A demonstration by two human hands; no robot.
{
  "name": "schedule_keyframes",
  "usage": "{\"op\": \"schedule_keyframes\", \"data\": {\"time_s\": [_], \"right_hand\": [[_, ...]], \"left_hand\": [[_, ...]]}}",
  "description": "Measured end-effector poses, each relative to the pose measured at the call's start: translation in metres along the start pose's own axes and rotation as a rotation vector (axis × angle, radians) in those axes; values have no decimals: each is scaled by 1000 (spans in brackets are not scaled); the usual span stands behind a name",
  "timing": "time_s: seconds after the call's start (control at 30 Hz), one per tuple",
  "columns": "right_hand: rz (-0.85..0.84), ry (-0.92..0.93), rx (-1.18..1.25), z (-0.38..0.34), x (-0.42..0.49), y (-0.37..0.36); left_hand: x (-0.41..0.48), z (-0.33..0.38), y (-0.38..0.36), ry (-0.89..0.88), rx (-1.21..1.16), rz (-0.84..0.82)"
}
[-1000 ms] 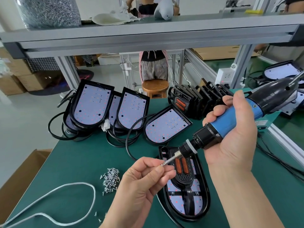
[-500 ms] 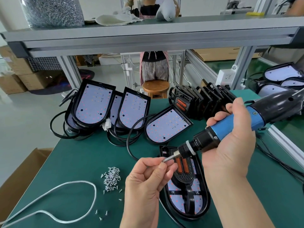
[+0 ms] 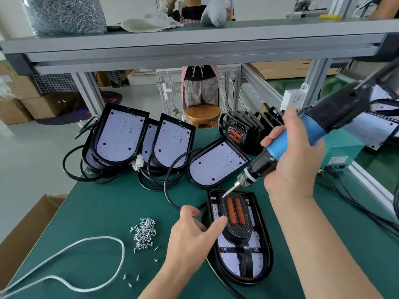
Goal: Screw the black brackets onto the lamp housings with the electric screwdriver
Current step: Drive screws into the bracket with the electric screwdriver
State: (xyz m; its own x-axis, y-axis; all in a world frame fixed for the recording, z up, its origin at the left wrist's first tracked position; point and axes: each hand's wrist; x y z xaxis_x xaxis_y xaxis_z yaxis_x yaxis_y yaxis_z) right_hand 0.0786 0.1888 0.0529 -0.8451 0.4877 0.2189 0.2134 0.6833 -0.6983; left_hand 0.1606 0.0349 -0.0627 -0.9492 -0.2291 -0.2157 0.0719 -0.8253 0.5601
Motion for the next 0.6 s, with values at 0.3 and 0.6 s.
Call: {"op": "schedule_keyframes", "data": {"time_s": [0.3, 0.6], "right_hand": [[-194, 25, -163, 51, 4, -5], [-222, 1, -187, 69, 4, -8]], "left_hand": [[18, 0, -15, 16, -161, -147], [17, -2, -17, 0, -168, -138]]}}
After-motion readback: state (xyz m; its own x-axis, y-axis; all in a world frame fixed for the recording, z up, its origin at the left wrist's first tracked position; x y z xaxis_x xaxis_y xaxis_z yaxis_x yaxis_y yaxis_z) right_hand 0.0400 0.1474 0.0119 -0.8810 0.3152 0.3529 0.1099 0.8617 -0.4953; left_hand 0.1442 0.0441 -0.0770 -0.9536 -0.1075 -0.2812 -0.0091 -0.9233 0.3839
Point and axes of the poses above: each hand's wrist, its own x-axis towards the middle knuckle, its own y-axis out of the back of the hand, z = x × y, and after that the axes turned 5 degrees about x, right-handed
